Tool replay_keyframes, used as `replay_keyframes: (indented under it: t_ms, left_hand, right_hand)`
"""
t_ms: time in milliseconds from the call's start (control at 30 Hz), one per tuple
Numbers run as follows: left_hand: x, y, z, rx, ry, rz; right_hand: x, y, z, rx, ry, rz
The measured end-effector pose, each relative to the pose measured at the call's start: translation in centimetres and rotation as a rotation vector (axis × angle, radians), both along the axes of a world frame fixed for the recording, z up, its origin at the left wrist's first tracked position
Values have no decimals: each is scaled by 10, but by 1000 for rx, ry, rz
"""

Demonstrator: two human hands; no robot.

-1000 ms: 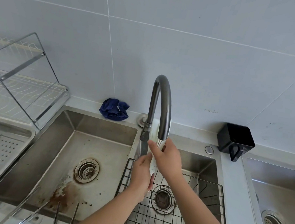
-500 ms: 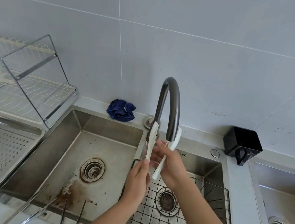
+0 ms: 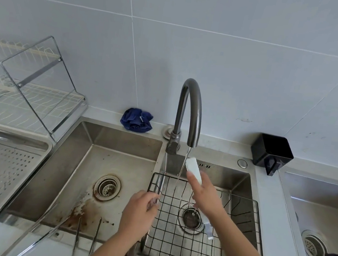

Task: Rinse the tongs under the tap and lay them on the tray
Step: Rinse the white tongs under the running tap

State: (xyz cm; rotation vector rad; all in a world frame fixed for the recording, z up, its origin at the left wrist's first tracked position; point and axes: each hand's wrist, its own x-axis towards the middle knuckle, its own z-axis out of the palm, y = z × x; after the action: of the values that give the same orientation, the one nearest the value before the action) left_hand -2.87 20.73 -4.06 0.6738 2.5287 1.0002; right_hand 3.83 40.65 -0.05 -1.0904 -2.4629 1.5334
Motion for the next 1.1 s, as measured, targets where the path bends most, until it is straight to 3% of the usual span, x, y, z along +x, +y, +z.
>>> replay_keyframes:
  t_ms: [267, 533, 700, 800, 900, 1100]
  left_hand:
    - [9, -10, -26, -305, 157, -249]
    - [19, -12, -48, -443, 222, -338]
    - [16, -14, -50, -423, 231, -336]
    - [16, -14, -48, -422, 241, -337]
    - [18, -15, -48, -421, 250, -332]
    - [25, -20, -37, -372, 248, -286]
  right_hand:
    - [54, -8, -49, 338, -535, 145]
    - [80, 6, -73, 531, -723, 109]
    - [92, -2, -83, 639, -669, 155]
    - [91, -14, -84, 737, -479, 209]
    - [83, -34, -85, 683, -360, 251]
    - [72, -71, -97, 508, -328, 276]
